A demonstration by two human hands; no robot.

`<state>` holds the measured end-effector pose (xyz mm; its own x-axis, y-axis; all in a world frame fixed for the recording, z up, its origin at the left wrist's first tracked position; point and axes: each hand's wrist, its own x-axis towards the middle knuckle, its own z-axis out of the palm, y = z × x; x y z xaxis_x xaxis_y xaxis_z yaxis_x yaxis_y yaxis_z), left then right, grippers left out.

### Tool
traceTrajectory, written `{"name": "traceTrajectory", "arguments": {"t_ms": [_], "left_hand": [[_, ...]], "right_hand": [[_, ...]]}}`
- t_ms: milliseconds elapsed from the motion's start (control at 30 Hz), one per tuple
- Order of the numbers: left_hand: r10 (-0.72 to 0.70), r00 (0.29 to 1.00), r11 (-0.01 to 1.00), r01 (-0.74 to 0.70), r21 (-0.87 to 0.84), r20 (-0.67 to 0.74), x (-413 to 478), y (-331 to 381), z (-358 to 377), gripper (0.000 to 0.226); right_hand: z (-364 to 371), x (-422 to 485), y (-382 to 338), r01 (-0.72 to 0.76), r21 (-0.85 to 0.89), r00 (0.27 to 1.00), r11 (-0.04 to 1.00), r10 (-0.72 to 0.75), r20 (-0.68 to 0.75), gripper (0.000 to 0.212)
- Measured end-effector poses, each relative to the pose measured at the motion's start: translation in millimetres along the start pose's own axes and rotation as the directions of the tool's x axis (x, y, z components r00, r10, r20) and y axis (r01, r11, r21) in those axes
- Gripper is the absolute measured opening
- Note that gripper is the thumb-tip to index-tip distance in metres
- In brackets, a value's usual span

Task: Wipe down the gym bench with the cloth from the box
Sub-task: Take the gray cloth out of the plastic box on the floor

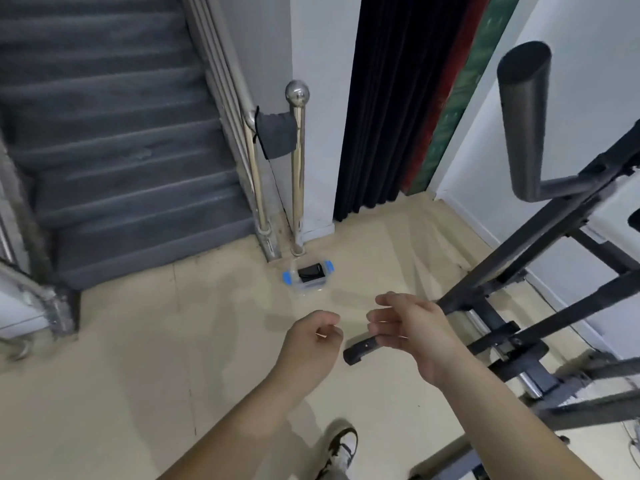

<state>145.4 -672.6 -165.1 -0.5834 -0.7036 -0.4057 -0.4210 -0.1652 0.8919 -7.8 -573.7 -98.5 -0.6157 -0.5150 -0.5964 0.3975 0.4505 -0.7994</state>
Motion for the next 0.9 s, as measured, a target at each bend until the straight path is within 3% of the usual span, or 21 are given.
{"name": "traceTrajectory", "arguments": {"t_ms": [100, 167, 267, 433, 633, 767, 900], "left_hand": [[-0.007, 1.000, 0.999, 0.006, 0.050, 0.020, 67, 14, 0, 0.024], [0.007, 1.000, 0.997, -0.008, 0.073, 0.022, 108, 25, -3, 0.020], [0.020, 1.000, 0.993, -0.022, 0.117, 0.014, 161, 34, -17, 0.018], [-0.003, 1.000, 0.984, 0.008, 0.179, -0.028, 235, 41, -52, 0.017], [-0.019, 0.995, 0.900, -0.027, 0.436, 0.100, 368, 27, -90, 0.018], [-0.058, 0.974, 0.821, -0.079, 0.566, 0.220, 467, -2, -104, 0.023], [-0.094, 0.965, 0.787, -0.078, 0.612, 0.244, 562, -56, -108, 0.022]], "right_hand": [[12, 57, -29, 0.039, -0.152, 0.999, 0.988, -0.039, 0.004, 0.023], [21, 97, -46, 0.169, -0.361, 0.985, 0.917, -0.166, 0.039, 0.022], [39, 148, -69, 0.184, -0.502, 0.983, 0.845, -0.171, 0.072, 0.024], [60, 215, -106, 0.114, -0.423, 0.991, 0.899, -0.074, 0.110, 0.023], [105, 331, -120, 0.015, -0.299, 1.000, 0.954, -0.007, 0.029, 0.022], [138, 416, -103, -0.062, -0.178, 0.996, 0.982, 0.049, -0.073, 0.025], [170, 515, -47, -0.130, -0.110, 0.975, 0.985, 0.107, -0.193, 0.031]]}}
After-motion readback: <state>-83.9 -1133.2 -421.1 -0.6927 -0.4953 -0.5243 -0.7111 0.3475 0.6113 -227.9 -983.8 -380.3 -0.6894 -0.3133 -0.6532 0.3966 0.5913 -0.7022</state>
